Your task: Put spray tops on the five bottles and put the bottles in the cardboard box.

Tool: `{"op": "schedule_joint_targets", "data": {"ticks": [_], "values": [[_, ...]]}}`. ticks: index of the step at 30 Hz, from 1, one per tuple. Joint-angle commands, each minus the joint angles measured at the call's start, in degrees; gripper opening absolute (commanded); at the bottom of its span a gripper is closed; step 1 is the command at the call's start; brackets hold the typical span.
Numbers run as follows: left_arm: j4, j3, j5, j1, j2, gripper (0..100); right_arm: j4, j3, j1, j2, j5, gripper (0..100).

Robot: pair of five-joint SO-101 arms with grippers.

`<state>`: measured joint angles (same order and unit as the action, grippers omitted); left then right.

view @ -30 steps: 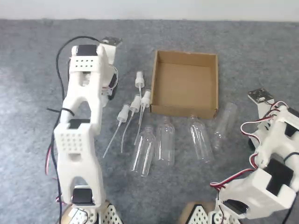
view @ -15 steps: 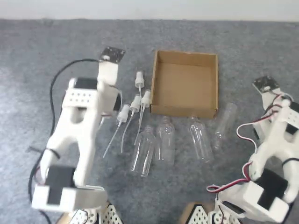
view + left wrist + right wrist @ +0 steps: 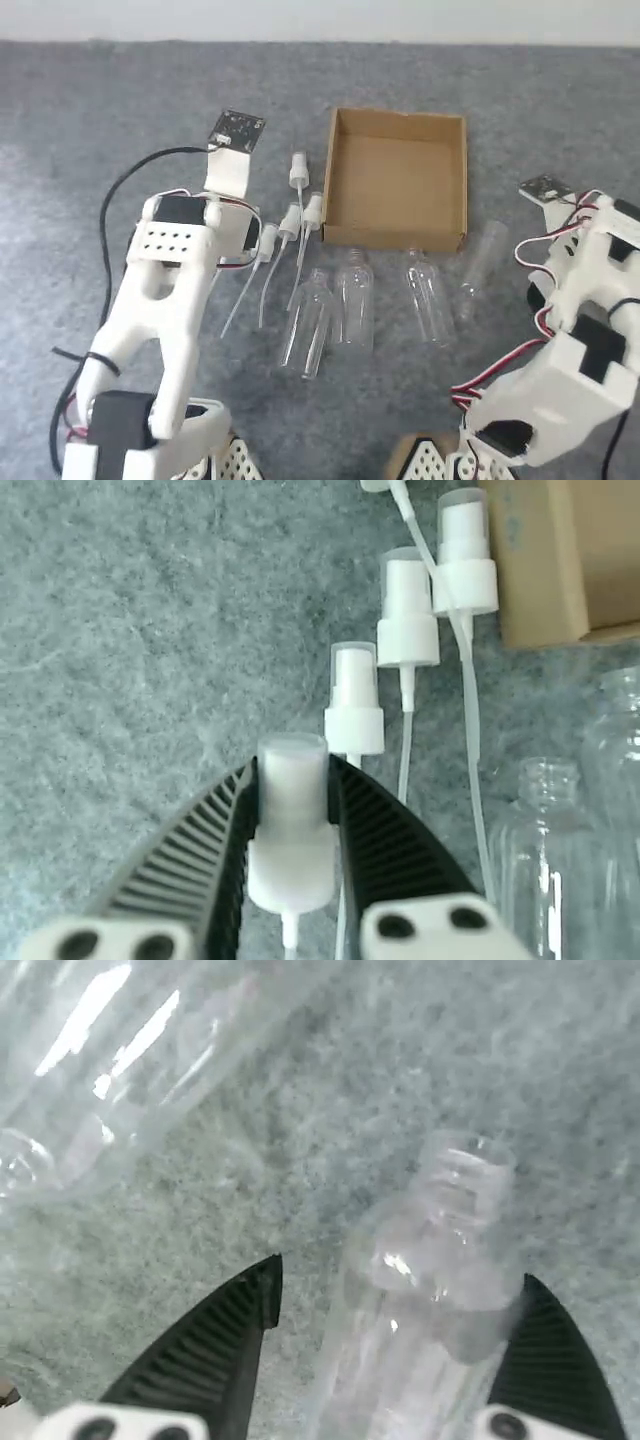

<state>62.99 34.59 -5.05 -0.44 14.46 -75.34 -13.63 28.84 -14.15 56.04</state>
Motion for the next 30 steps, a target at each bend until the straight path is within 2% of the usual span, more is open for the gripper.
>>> {"op": "schedule_joint_targets", "data": {"ticks": [1, 5, 11, 18, 21, 25, 30], "values": [[-1.23, -0.75, 0.53, 0.26, -0.88, 1, 1.98, 3.16, 0.40, 1.10, -1.14, 23.4], [-3.78, -0.31, 0.53, 0.09, -1.41, 1, 3.82, 3.16, -0.22, 2.24, -4.22, 16.1], [-3.69, 0.04, 0.70, 0.18, -1.14, 1, 3.12, 3.16, -0.40, 4.00, -4.48, 2.6], [-3.52, -1.80, 0.70, 0.62, -0.70, 1, -1.71, 2.73, -0.13, 16.84, -5.19, 1.0], [0.00, -5.67, 0.79, 0.62, -0.35, 1, -1.98, 1.05, -0.92, 26.07, -8.09, 0.6], [5.98, -11.38, 0.79, 0.62, 4.92, 1, -1.71, -5.01, -6.29, 39.60, -10.37, 0.6], [8.62, -14.99, 1.23, 0.26, 17.67, 1, 0.57, -13.19, -20.97, 56.66, -18.29, 0.6]]}}
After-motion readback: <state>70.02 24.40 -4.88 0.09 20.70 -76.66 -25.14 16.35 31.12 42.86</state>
